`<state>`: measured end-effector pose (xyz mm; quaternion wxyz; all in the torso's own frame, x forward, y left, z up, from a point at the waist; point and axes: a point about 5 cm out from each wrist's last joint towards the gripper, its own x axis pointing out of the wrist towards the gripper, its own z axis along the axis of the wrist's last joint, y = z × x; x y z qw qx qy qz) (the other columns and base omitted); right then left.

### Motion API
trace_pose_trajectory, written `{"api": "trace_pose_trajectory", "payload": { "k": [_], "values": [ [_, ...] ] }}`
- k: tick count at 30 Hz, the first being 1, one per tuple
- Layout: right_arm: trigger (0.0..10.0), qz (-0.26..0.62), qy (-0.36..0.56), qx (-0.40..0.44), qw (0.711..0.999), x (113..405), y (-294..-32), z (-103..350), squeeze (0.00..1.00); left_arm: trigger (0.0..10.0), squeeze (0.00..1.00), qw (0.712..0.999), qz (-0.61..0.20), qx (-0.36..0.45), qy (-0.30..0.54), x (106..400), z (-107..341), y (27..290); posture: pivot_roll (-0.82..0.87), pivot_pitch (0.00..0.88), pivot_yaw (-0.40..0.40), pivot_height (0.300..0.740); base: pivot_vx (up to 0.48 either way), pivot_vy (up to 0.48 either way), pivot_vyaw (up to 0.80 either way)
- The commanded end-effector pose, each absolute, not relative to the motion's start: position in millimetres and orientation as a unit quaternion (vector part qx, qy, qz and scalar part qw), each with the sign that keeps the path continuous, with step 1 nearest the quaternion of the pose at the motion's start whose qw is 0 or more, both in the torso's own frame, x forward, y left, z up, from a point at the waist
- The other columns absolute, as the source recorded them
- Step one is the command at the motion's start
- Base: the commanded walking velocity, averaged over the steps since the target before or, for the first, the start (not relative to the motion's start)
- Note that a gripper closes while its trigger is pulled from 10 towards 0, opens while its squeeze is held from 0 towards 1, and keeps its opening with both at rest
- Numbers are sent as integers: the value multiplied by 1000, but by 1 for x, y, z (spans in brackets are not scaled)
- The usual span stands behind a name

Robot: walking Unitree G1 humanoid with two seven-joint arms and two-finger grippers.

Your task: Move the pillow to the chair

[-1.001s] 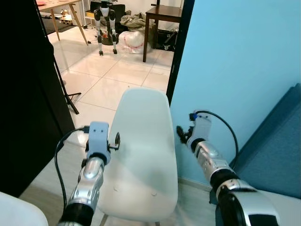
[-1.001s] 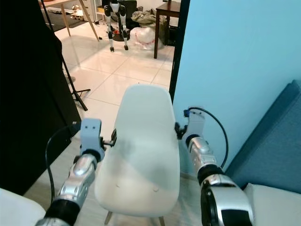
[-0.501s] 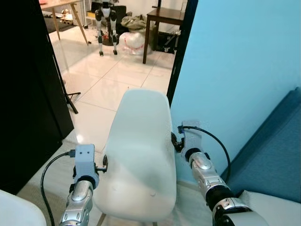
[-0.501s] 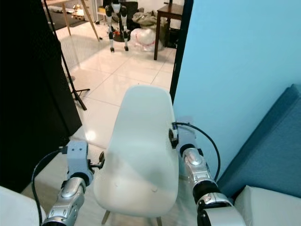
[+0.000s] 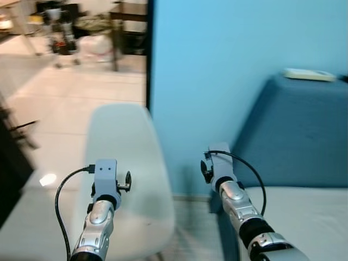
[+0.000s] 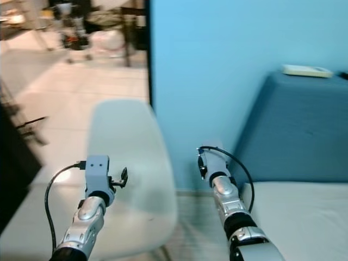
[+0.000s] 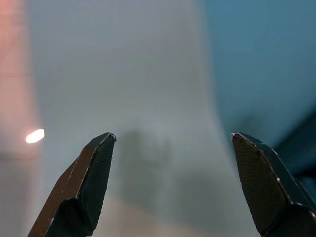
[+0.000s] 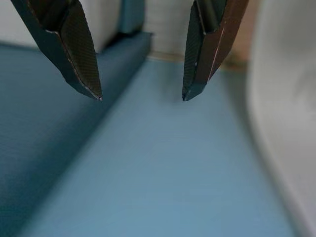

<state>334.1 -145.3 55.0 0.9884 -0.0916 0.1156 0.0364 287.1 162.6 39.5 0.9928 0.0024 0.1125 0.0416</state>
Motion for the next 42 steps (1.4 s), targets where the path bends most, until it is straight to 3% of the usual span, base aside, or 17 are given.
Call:
{"api": "trace_pose_trajectory", "payload": {
  "k": [1,8,11,42],
  "values": [
    [10000,38,96,-80,991,335,-139,62,0,10000,0,994,42,3,101,288,43,162,6,0,-104,740,0,0,-800],
    [10000,14,101,-16,995,329,-141,53,0,10000,0,995,42,-2,94,290,45,164,-8,0,-97,740,0,0,-457],
    [10000,24,105,-21,994,329,-140,53,0,10000,0,995,39,-1,97,289,44,162,-6,0,-99,740,0,0,0],
    [10000,42,120,-29,991,332,-134,54,0,10000,0,994,31,14,101,291,44,159,-8,0,-90,740,0,0,-800]
  ]
}}
